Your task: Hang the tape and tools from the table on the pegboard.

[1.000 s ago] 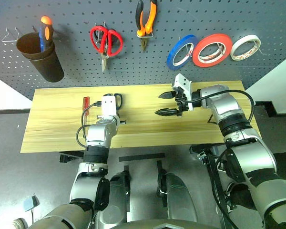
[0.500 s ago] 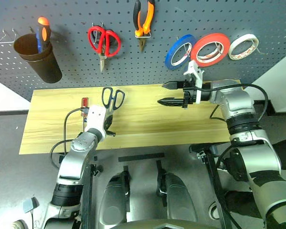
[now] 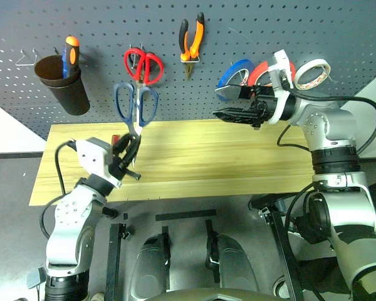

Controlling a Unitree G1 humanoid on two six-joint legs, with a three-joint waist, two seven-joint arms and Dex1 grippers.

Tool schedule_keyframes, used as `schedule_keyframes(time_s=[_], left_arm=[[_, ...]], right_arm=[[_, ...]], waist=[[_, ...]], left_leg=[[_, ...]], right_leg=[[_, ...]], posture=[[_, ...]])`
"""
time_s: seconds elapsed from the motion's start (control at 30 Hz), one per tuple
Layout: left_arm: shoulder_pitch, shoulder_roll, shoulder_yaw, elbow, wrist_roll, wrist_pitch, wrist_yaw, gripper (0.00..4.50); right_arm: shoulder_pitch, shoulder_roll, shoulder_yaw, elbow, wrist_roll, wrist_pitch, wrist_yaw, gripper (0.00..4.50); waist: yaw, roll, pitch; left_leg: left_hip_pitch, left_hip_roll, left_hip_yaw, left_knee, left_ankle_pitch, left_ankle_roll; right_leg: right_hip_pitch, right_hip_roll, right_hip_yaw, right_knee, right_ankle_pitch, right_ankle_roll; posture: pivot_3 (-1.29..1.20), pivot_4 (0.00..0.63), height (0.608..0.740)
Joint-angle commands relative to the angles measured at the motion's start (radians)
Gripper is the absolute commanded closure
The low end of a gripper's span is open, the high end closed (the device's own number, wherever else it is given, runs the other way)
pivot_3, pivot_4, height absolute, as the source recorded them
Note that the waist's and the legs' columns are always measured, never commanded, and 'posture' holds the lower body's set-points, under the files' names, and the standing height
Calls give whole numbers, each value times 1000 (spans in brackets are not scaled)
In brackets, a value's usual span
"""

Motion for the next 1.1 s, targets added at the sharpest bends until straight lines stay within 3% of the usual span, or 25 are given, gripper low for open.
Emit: schedule_keyframes(time_s=[0.03, 0.67, 1.1], left_arm=[[-53, 22, 19, 34, -41, -33, -31, 3796], [-290, 68, -52, 374, -8, -17, -99, 3796], [-462, 54, -93, 594, 104, -25, -8, 3796]], right_arm=[[-38, -5, -26, -18, 23, -17, -12, 0], [-49, -41, -18, -5, -2, -52, -36, 0], [-23, -57, -16, -35, -9, -44, -58, 0]], waist=[[3, 1, -12], [1, 0, -29], [0, 0, -30]], left_leg=[[0, 0, 0, 0, 0, 0], [0, 0, 0, 0, 0, 0], [1, 0, 0, 2, 0, 0]], right_leg=[[0, 0, 0, 0, 0, 0], [1, 1, 0, 3, 0, 0], [1, 1, 0, 5, 0, 0]], posture=[[97, 120, 740], [49, 122, 740], [28, 137, 740]])
